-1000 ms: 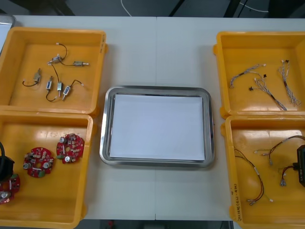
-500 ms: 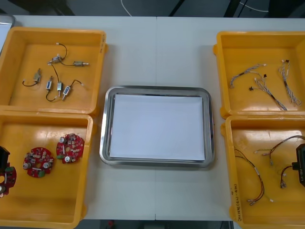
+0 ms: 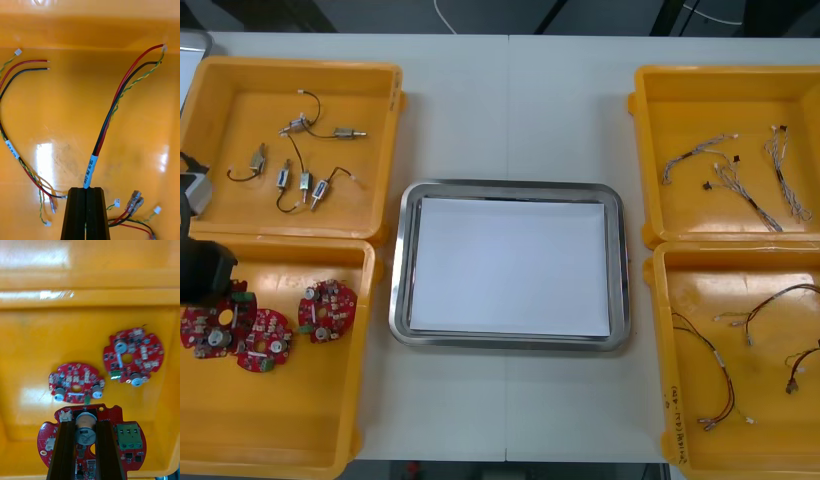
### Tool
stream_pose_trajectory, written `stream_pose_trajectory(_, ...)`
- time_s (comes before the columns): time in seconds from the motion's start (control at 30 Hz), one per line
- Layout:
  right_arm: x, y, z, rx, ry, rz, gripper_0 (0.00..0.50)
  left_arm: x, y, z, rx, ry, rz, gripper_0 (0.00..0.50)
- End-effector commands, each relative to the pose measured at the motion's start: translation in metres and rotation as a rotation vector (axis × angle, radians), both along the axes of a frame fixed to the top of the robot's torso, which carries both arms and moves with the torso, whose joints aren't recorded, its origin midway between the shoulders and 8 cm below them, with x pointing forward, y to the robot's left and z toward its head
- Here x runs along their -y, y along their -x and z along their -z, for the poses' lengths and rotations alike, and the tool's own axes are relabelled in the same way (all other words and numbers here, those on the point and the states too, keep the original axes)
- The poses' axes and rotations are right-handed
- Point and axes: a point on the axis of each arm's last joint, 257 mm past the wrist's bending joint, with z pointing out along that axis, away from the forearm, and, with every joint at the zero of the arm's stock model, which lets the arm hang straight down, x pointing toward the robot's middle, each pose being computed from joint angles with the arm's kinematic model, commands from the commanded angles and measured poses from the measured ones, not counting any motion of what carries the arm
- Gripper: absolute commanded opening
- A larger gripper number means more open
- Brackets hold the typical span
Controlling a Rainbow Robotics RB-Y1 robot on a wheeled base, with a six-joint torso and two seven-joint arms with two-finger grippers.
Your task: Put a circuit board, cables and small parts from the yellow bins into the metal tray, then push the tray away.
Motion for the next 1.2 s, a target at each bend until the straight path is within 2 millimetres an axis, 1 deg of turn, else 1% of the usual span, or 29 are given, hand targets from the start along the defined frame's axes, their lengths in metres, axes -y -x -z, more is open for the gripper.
stream_pose_trajectory(0.03, 0.019, 0.017, -0.033, -0.007, 0.094, -0.030, 0.000, 0.029, -0.016, -0.025, 0.047, -0.088, 0.171, 0.000)
stream_pose_trajectory(0.1, 0.018, 0.016, -0.045, 0.005, 0.102, -0.062, 0.000, 0.046, -0.022, -0.026, 0.050, -0.099, 0.215, 0.001)
stream_pose_trajectory(0.13, 0.017, 0.016, -0.047, 0.009, 0.100, -0.074, 0.000, 0.050, -0.023, -0.027, 0.051, -0.101, 0.223, 0.001)
stream_pose_trajectory(0.2, 0.015, 0.012, -0.060, 0.039, 0.100, -0.112, 0.000, 0.066, -0.028, -0.030, 0.057, -0.109, 0.265, 0.000)
stream_pose_trajectory(0.23, 0.013, 0.011, -0.064, 0.046, 0.100, -0.124, 0.000, 0.070, -0.028, -0.030, 0.054, -0.112, 0.277, 0.000)
stream_pose_trajectory(0.3, 0.008, 0.009, -0.077, 0.073, 0.113, -0.196, 0.000, 0.088, -0.032, -0.032, 0.057, -0.112, 0.316, 0.000)
stream_pose_trajectory(0.33, 0.008, 0.008, -0.081, 0.080, 0.117, -0.213, 0.000, 0.091, -0.033, -0.032, 0.055, -0.112, 0.324, 0.000)
stream_pose_trajectory(0.4, 0.006, 0.005, -0.096, 0.096, 0.149, -0.303, 0.000, 0.107, -0.036, -0.032, 0.051, -0.103, 0.352, 0.000)
stream_pose_trajectory(0.43, 0.004, 0.004, -0.100, 0.100, 0.158, -0.332, 0.000, 0.112, -0.038, -0.033, 0.051, -0.099, 0.359, 0.000)
stream_pose_trajectory(0.5, 0.000, 0.001, -0.113, 0.111, 0.191, -0.432, 0.000, 0.129, -0.042, -0.032, 0.049, -0.087, 0.384, 0.000)
stream_pose_trajectory(0.53, -0.001, 0.001, -0.116, 0.111, 0.196, -0.457, 0.000, 0.134, -0.043, -0.031, 0.048, -0.082, 0.392, 0.000)
stream_pose_trajectory(0.6, -0.008, 0.000, -0.126, 0.110, 0.224, -0.562, 0.000, 0.153, -0.047, -0.030, 0.045, -0.066, 0.411, 0.000)
stream_pose_trajectory(0.67, -0.012, -0.001, -0.132, 0.104, 0.242, -0.629, 0.000, 0.166, -0.051, -0.030, 0.050, -0.064, 0.424, 0.000)
stream_pose_trajectory(0.73, -0.017, -0.001, -0.141, 0.096, 0.278, -0.726, 0.000, 0.185, -0.056, -0.025, 0.049, -0.065, 0.438, 0.000)
stream_pose_trajectory(0.77, -0.018, -0.001, -0.142, 0.093, 0.284, -0.748, 0.000, 0.188, -0.057, -0.023, 0.047, -0.065, 0.440, 0.001)
stream_pose_trajectory(0.83, -0.023, -0.006, -0.152, 0.089, 0.320, -0.841, 0.000, 0.205, -0.061, -0.020, 0.050, -0.074, 0.455, 0.001)
stream_pose_trajectory(0.93, -0.032, -0.013, -0.167, 0.106, 0.357, -0.954, 0.000, 0.221, -0.064, -0.015, 0.038, -0.075, 0.459, 0.000)
stream_pose_trajectory(0.97, -0.035, -0.014, -0.169, 0.112, 0.361, -0.976, 0.000, 0.223, -0.065, -0.013, 0.032, -0.075, 0.459, 0.000)
stream_pose_trajectory(1.03, -0.042, -0.018, -0.177, 0.129, 0.383, -1.055, 0.000, 0.232, -0.065, -0.005, 0.009, -0.078, 0.461, 0.000)
stream_pose_trajectory(1.1, -0.046, -0.020, -0.181, 0.136, 0.408, -1.108, 0.000, 0.236, -0.064, 0.003, -0.011, -0.088, 0.462, 0.000)
stream_pose_trajectory(1.2, -0.054, -0.024, -0.181, 0.128, 0.461, -1.204, 0.000, 0.246, -0.068, 0.014, -0.014, -0.090, 0.467, 0.001)
